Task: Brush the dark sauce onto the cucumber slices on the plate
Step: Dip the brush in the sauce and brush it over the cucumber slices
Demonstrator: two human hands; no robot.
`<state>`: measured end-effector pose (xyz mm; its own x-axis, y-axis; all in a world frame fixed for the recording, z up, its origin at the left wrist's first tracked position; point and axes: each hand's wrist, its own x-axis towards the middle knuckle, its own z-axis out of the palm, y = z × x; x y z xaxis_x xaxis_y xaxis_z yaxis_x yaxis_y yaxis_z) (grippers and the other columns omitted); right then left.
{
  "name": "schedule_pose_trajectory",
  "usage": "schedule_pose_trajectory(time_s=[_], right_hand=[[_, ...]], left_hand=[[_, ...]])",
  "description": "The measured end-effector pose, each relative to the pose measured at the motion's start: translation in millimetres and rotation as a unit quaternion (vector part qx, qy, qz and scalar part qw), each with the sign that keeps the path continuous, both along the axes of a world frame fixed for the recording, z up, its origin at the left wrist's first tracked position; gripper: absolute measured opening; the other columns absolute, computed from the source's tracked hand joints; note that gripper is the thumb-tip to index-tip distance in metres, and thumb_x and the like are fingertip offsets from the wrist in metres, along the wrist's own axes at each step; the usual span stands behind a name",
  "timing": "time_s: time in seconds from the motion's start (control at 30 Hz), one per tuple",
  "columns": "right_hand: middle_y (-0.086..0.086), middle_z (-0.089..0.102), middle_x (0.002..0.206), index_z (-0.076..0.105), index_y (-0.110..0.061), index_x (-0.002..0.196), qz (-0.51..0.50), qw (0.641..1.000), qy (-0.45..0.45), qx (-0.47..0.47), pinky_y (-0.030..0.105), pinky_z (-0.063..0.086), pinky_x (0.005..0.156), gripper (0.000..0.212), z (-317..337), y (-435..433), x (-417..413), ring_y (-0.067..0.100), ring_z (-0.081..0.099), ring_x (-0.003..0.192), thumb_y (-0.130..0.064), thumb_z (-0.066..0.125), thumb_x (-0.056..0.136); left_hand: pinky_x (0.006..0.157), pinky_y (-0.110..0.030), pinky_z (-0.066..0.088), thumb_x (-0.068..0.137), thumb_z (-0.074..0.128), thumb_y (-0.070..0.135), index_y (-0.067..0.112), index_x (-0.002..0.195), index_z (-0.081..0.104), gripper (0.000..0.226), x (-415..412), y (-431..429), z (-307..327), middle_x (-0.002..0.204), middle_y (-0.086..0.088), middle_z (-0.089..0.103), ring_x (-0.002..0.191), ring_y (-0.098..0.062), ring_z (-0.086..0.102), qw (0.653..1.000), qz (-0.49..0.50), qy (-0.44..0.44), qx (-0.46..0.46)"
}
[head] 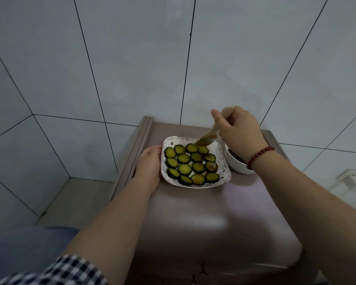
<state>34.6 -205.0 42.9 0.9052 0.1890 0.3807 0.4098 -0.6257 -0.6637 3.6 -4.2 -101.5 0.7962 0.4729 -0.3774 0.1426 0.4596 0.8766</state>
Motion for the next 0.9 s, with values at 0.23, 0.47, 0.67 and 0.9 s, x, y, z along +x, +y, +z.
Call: schedule_pose_trajectory(time_s=[0.23,0.47,0.67,0.9], right_hand=[[-0.006,0.051,0.061,0.06,-0.012,0.078,-0.022,1.0,-0.006,0.011,0.004,0.033,0.039,0.04,-8,-8,-1,0.005,0.046,0.05,-0.049,0.054,0.094],[-0.012,0.056,0.068,0.052,-0.028,0.074,-0.018,1.0,-0.004,-0.001,0.012,0.033,0.05,0.029,-20,-12,-10,-0.002,0.051,0.059,-0.049,0.055,0.094],[-0.011,0.053,0.06,0.059,-0.017,0.075,-0.021,0.998,-0.026,0.046,0.004,0.036,0.044,0.036,-21,-17,-10,-0.011,0.049,0.048,-0.048,0.056,0.093],[-0.013,0.057,0.058,0.052,-0.029,0.071,-0.005,1.0,-0.01,0.018,0.002,0.037,0.049,0.028,-27,-16,-18,-0.019,0.052,0.059,-0.044,0.057,0.094]], left_hand=[[0.116,-0.069,0.058,0.106,0.052,0.0,-0.007,0.143,0.073,0.043,-2,0,2,0.143,-0.034,0.074,0.137,-0.051,0.072,1.0,-0.004,0.002,0.005],[0.117,-0.07,0.057,0.107,0.053,0.002,-0.007,0.143,0.073,0.042,-3,-1,4,0.144,-0.034,0.074,0.137,-0.051,0.072,1.0,-0.009,0.004,0.004],[0.117,-0.069,0.058,0.107,0.053,0.001,-0.008,0.142,0.073,0.042,-4,-1,5,0.143,-0.033,0.074,0.137,-0.051,0.073,1.0,-0.011,0.003,0.007],[0.115,-0.068,0.059,0.106,0.056,0.002,-0.007,0.141,0.075,0.041,-5,-2,7,0.142,-0.033,0.075,0.135,-0.05,0.073,1.0,-0.014,0.001,0.013]])
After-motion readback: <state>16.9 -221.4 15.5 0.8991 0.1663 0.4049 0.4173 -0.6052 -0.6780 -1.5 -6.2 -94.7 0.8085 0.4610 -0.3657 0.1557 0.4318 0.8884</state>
